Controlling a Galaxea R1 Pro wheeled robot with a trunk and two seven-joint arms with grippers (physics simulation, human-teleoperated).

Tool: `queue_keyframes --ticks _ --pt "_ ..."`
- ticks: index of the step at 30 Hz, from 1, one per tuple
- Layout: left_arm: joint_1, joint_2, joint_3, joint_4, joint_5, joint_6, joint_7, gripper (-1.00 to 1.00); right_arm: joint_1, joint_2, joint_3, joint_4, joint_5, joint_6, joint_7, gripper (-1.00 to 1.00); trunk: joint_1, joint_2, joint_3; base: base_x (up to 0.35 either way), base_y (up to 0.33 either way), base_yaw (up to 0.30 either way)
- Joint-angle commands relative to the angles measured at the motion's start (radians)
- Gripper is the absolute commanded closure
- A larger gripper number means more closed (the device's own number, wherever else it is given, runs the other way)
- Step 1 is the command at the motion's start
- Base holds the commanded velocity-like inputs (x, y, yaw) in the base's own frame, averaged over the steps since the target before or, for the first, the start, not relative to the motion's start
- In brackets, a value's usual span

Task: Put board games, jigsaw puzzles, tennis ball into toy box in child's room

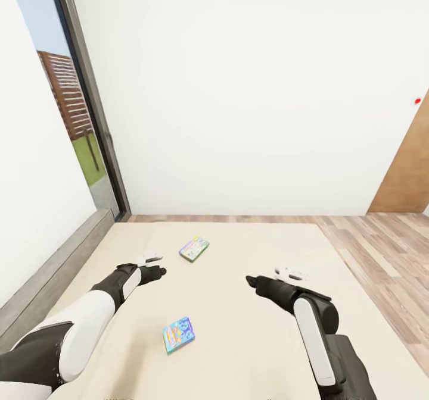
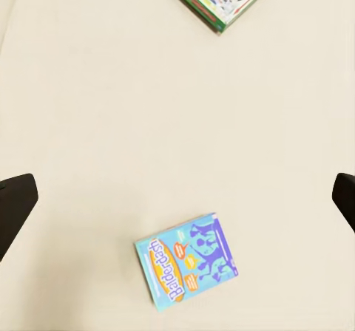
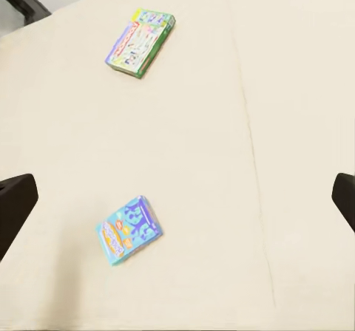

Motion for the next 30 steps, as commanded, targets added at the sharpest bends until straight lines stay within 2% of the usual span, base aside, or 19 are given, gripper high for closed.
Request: queue_keyframes --ticks 1,3,4,5,6,8,9,10,11,13,14,19,24,27,30 --pt "-0.001 0.000 0.005 -0.002 0.001 0.006 -0.003 -1.00 -0.003 0.000 -0.001 -0.001 -0.010 0.011 0.022 -1.00 0.001 -0.002 -0.004 0.000 0.000 0.000" --pt "-0.001 0.001 0.005 -0.002 0.001 0.005 -0.003 -1.00 -0.006 -0.002 -0.009 -0.002 -0.011 0.024 0.092 -1.00 0.001 -0.002 -0.007 0.000 0.000 0.000" --pt "-0.001 0.001 0.005 -0.002 0.001 0.004 -0.003 -1.00 -0.007 -0.008 -0.025 -0.002 -0.011 0.037 0.176 -1.00 0.001 -0.002 -0.009 0.000 0.000 0.000" --pt "-0.001 0.001 0.005 -0.002 0.001 0.003 -0.003 -1.00 -0.008 -0.014 -0.038 -0.002 -0.011 0.043 0.222 -1.00 0.001 -0.002 -0.011 0.000 0.000 0.000" --pt "-0.001 0.001 0.005 -0.002 0.001 0.003 -0.004 -1.00 -0.008 -0.033 -0.067 -0.002 -0.011 0.056 0.320 -1.00 0.001 -0.002 -0.012 0.000 0.000 0.000" --pt "-0.001 0.001 0.005 -0.002 0.001 0.003 -0.004 -1.00 -0.007 -0.056 -0.100 -0.002 -0.012 0.067 0.425 -1.00 0.001 -0.002 -0.016 0.000 0.000 0.000" --pt "-0.001 0.001 0.005 -0.003 0.001 0.002 -0.003 -1.00 -0.004 -0.079 -0.133 -0.001 -0.012 0.075 0.535 -1.00 0.001 -0.002 -0.017 0.000 0.000 0.000" --pt "-0.001 0.001 0.005 -0.003 0.001 0.002 -0.003 -1.00 -0.003 -0.090 -0.149 -0.001 -0.011 0.078 0.589 -1.00 0.001 -0.002 -0.019 0.000 0.000 0.000" --pt "-0.001 0.001 0.005 -0.004 0.001 0.003 -0.003 -1.00 0.000 -0.110 -0.177 -0.001 -0.011 0.081 0.690 -1.00 0.001 -0.002 -0.020 0.000 0.000 0.000" --pt "-0.001 -0.001 0.005 -0.008 0.001 0.004 -0.002 -1.00 0.002 -0.125 -0.204 -0.001 -0.010 0.082 0.782 -1.00 0.001 -0.002 -0.024 0.000 0.000 0.000" --pt "-0.001 -0.005 0.005 -0.016 0.001 0.006 -0.002 -1.00 0.004 -0.136 -0.229 0.001 -0.008 0.082 0.856 -1.00 0.001 -0.002 -0.025 0.000 0.000 0.000" --pt "-0.001 -0.013 0.005 -0.046 0.001 0.009 -0.001 -1.00 0.006 -0.151 -0.295 0.004 -0.008 0.084 0.969 -1.00 0.001 -0.002 -0.034 0.000 0.000 0.000" --pt "-0.001 -0.022 0.005 -0.067 0.002 0.015 0.002 -1.00 0.007 -0.152 -0.318 0.007 -0.009 0.081 1.002 -1.00 0.001 -0.002 -0.042 0.000 0.000 0.000" --pt "-0.001 -0.055 0.004 -0.093 0.001 0.041 0.004 -1.00 0.007 -0.151 -0.322 0.009 -0.006 0.077 1.010 -1.00 0.001 -0.002 -0.047 0.000 0.000 0.000" --pt "-0.001 -0.068 0.002 -0.101 0.000 0.053 0.006 -1.00 0.007 -0.153 -0.328 0.009 -0.008 0.076 1.017 -1.00 0.001 -0.002 -0.052 0.000 0.000 0.000"
